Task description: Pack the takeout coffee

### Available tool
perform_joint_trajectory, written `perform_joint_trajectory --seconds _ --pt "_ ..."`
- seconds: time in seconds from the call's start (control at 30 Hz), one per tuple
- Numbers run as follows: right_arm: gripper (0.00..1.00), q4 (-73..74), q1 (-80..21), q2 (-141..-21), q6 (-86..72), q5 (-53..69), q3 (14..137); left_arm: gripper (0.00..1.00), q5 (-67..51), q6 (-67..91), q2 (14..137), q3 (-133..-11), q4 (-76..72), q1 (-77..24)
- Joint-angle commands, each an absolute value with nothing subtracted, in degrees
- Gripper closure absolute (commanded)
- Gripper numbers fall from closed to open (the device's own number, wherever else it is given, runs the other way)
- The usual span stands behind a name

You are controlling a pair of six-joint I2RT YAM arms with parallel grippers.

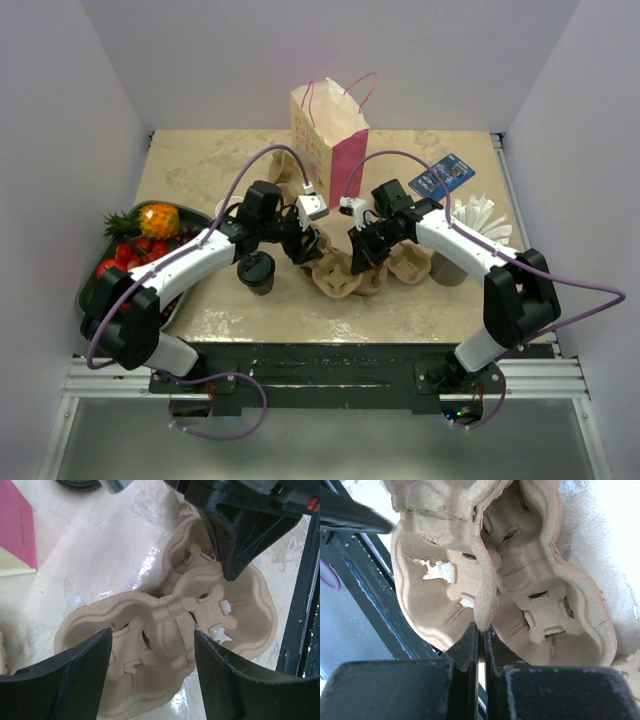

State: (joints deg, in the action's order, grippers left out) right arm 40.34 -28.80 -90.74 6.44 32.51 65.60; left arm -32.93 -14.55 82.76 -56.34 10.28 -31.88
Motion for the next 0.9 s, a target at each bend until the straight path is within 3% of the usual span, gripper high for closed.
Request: perform_joint_trajectory --seconds 0.0,0.23,0.47,0.63,0.67,0.77,0.83,0.87 --pt "1.00 40.9 -28.5 -89.1 6.6 32.2 67.2 0.32 -31.8 -13.4 84.8 -56.8 8.0 -32.8" --pt "1.00 40.8 -28.5 -89.7 6.4 32.2 67.8 0.35 -32.6 -13.5 86.1 -56.9 8.1 -32.8" --pt "1.00 40.8 -28.4 -89.8 6.8 32.1 67.6 0.58 -31.6 -13.6 86.6 -57.0 8.1 -32.7" --pt "1.00 40.6 -28.4 -89.6 6.8 31.7 67.1 0.67 -30.8 -14.2 86.7 -57.4 8.3 -32.6" --pt "1.00 40.6 -28.4 -89.6 6.8 31.6 67.0 0.73 -30.8 -14.6 86.6 -57.8 8.5 -32.6" --pt "1.00 40.3 -28.3 -89.6 6.8 31.2 66.4 0.77 -30.6 -15.6 86.2 -58.4 9.1 -32.5" --pt "1.00 40.1 -28.3 -89.6 6.7 31.0 66.1 1.00 -29.3 -15.9 85.8 -58.3 9.1 -32.4" --pt "1.00 39.9 -28.4 -89.6 6.9 30.9 66.2 1.00 -29.2 -15.9 85.4 -58.2 8.9 -32.3"
